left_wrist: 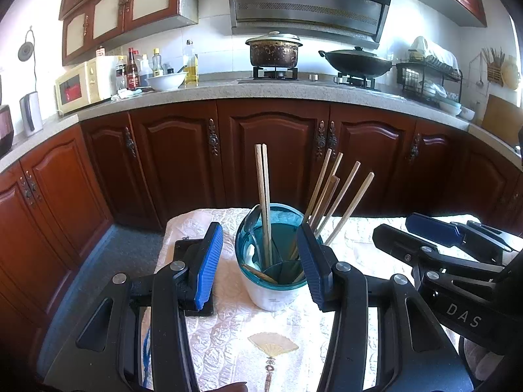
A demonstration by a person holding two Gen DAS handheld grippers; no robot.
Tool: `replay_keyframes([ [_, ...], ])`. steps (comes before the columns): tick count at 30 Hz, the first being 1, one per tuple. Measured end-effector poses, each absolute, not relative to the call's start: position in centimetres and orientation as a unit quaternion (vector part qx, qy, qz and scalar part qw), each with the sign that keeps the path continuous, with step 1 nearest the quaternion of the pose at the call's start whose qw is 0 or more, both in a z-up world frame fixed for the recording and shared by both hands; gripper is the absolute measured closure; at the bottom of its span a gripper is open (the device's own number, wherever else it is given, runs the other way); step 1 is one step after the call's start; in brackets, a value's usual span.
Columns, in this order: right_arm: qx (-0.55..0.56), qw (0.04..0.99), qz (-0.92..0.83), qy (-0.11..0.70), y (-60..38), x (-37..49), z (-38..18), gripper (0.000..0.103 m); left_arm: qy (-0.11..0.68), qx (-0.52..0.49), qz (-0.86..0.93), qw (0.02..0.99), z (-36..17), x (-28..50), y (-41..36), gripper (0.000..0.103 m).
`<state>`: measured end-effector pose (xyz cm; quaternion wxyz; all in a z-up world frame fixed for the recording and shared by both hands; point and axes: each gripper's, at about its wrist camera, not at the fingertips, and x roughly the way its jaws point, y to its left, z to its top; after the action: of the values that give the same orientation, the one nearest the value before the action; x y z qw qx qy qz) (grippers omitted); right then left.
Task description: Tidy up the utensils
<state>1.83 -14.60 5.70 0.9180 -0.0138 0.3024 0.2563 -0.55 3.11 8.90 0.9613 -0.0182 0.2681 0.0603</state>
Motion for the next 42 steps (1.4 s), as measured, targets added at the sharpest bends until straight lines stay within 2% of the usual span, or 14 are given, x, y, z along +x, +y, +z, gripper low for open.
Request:
replay_keyframes([
  [42,-0.016,0.914,0.258,0.314,-14.3,2.29,4.83,0.056,0.264,-0.025,0.06,0.962,8.37,-0.68,3.43,0.056],
])
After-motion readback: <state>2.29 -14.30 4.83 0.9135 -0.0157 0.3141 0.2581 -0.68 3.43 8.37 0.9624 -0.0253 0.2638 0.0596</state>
